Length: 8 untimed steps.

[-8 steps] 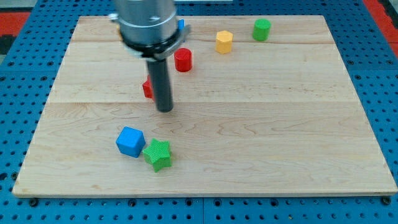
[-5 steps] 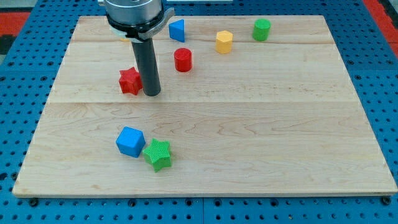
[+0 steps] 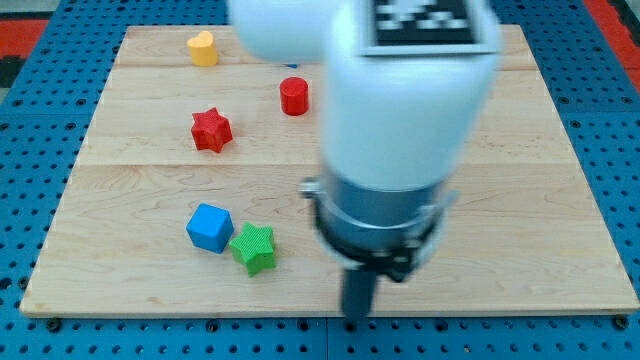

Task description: Slide the green star to up and right

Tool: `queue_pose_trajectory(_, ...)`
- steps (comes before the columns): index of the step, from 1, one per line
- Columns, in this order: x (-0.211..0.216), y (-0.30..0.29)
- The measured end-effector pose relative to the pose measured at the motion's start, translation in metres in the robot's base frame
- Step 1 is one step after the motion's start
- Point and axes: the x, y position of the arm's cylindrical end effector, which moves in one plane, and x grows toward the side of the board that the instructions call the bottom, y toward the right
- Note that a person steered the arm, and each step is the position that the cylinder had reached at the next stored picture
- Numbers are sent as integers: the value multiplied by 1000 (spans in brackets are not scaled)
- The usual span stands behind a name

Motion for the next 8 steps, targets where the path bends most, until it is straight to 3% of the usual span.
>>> queue_pose_trajectory(1, -4, -69)
queue_pose_trajectory(2, -36, -100)
queue_pose_trajectory(4, -71, -3)
queue_pose_trajectory(5, -111, 11)
queue_pose_trajectory(8, -164, 21)
